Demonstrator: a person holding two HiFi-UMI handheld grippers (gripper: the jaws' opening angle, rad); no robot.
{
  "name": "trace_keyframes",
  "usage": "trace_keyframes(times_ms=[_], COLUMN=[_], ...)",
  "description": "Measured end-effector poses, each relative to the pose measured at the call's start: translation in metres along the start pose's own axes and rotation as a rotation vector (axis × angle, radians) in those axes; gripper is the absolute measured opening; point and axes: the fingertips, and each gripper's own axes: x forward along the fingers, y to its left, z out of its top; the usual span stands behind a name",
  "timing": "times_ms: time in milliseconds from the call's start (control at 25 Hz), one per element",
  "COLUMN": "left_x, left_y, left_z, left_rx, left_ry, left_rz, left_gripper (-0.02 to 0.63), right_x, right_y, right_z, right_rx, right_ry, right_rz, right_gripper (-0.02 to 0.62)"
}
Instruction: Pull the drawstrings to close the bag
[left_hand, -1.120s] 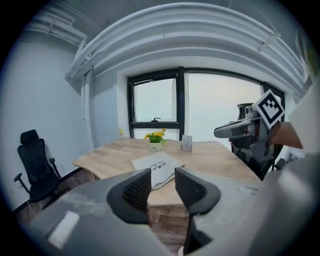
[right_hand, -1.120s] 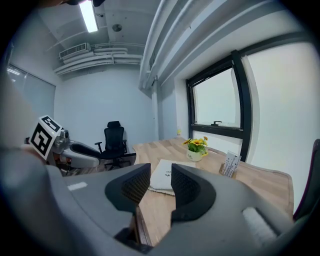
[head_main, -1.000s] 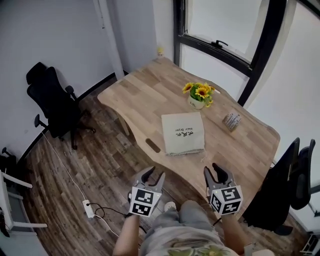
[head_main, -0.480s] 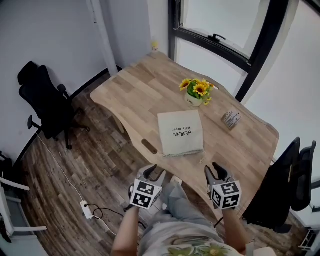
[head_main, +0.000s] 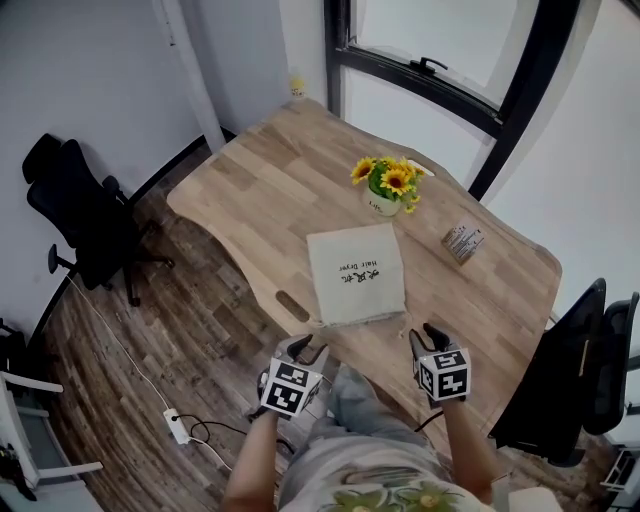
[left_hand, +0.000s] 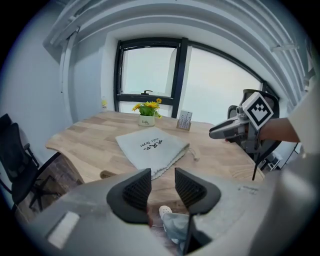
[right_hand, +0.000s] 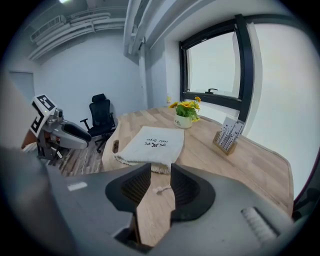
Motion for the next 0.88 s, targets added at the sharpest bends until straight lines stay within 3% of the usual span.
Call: trace_keyframes(times_ms=[480, 880], left_x=[0.071, 0.069], left_y=[0.056, 0.04], left_z=[-0.005, -0.013], left_rx=[-0.065, -0.08], left_ry=[0.111, 0.136], left_rz=[-0.026, -0.056], left_gripper=[0.143, 0.143], right_x=[0.125, 0.119], right_y=[-0.034, -0.044], right_z=[-0.031, -0.054], right_rx=[-0.034, -0.019], right_ry=[0.239, 0.331], right_rz=[-0.029, -0.08], right_gripper=[0.117, 0.117])
